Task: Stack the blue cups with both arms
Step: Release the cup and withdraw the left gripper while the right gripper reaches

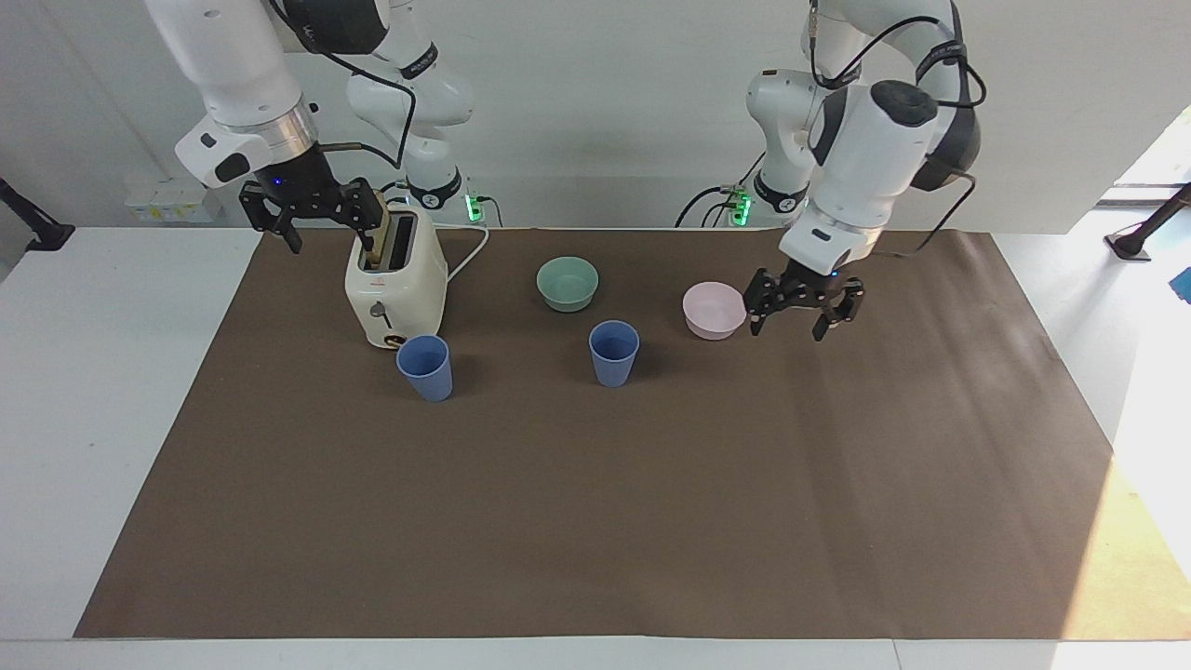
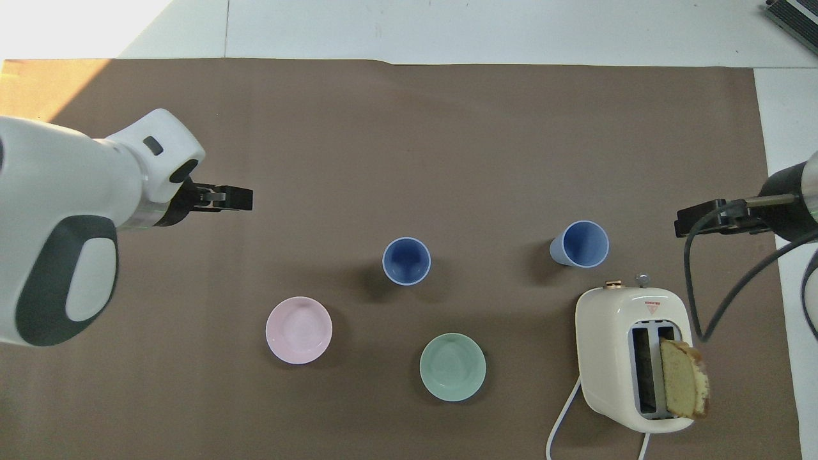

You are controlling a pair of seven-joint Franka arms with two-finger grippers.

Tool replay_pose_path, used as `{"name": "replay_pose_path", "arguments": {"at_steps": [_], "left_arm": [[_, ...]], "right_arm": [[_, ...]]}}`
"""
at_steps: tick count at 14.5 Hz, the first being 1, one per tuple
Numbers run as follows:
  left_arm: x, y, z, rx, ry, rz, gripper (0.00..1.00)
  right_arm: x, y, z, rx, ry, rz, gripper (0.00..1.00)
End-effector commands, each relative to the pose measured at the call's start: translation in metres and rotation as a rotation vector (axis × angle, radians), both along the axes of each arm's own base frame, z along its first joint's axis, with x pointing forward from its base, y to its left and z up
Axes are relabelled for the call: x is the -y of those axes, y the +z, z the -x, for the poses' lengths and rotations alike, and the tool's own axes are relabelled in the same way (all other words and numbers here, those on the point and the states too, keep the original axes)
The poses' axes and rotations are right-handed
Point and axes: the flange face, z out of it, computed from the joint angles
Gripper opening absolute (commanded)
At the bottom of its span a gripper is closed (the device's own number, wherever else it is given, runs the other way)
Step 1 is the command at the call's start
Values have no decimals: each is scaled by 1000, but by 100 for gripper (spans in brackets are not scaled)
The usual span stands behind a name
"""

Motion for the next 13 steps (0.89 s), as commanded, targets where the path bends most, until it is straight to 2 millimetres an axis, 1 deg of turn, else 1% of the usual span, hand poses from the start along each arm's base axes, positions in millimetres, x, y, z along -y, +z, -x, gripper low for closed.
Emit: {"name": "replay_pose_path", "arguments": {"at_steps": [1,2,3,4,5,7,9,10,11,12,13], "left_arm": [[-49,32,-8,-16,-50,-36,100],[-74,49,-11,-3,-45,-41,100],[-92,61,-14,6,-44,-45,100],[-111,72,-14,5,-52,-50,100],[-125,80,-13,-10,-58,-54,100],[-144,93,-12,-23,-45,-57,100],[-152,99,-13,-48,-32,-55,100],[-153,105,-13,-57,-33,-53,100],[-152,109,-11,-69,-35,-56,100],[-153,109,-9,-88,-35,-69,100],[-149,109,-7,-106,-40,-77,100]], "right_arm": [[9,-27,7,4,6,9,100],[23,-43,7,1,-18,9,100],[27,-58,7,-13,-26,9,100],[27,-73,6,-24,-28,8,100],[29,-90,4,-27,-31,8,100],[27,-123,-2,-45,-25,3,100],[20,-150,-11,-57,-14,-2,100],[18,-162,-17,-53,-17,-5,100],[16,-169,-22,-45,-13,-6,100],[8,-176,-26,-37,1,-8,100],[3,-182,-29,-29,8,-9,100]]}}
